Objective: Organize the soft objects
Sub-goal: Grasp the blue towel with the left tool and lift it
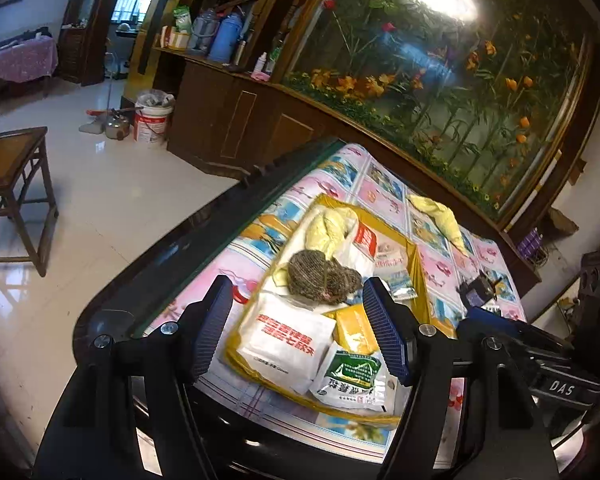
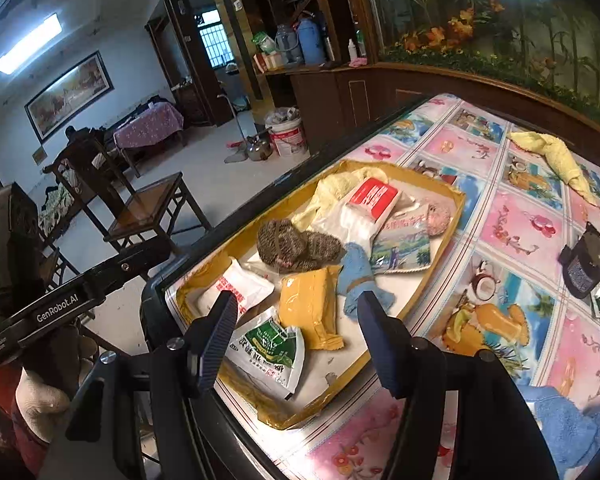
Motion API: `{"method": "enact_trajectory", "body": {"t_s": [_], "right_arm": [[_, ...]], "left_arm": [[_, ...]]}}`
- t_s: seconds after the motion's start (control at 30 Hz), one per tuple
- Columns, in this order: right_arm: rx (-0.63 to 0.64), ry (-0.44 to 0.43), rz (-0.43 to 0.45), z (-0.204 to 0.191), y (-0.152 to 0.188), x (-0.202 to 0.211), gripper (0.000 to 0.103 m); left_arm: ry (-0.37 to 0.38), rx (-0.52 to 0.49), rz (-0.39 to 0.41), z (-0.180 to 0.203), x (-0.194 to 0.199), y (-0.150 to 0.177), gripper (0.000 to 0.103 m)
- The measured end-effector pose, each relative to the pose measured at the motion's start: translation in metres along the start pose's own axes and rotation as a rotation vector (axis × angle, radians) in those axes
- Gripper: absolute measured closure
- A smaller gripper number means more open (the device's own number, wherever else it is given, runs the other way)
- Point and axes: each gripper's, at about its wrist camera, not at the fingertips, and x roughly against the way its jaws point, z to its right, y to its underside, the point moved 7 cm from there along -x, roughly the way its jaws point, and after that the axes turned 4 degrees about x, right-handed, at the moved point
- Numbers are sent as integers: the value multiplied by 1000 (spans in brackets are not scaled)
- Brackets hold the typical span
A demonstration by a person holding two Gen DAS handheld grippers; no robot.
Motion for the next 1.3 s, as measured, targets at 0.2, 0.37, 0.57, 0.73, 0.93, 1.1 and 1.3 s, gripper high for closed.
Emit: {"method": "enact_trajectory", "body": {"t_s": [0.2, 0.37, 0.57, 0.73, 0.93, 1.1, 1.3], "right_arm": [[-115, 69, 128, 61, -10, 65, 34], [-275, 322, 81, 178, 52, 117, 33], [-451, 499, -42, 252, 148, 160, 33], [-590, 483, -61, 281, 181, 162, 32], [-534, 215, -67, 247, 137, 95, 33], [-424, 3, -50, 205, 99, 60, 33], [-409, 180, 29, 236, 102, 117, 33]], "left_arm": [[60, -83, 14, 27, 12, 2, 32], [182, -206, -121, 85, -16, 41, 32], [267, -359, -229, 142, -33, 85, 32], [288, -404, -262, 163, -39, 100, 32], [304, -437, -263, 173, -32, 106, 32], [317, -521, -281, 195, -31, 117, 32], [329, -743, -331, 237, -60, 150, 32]]}}
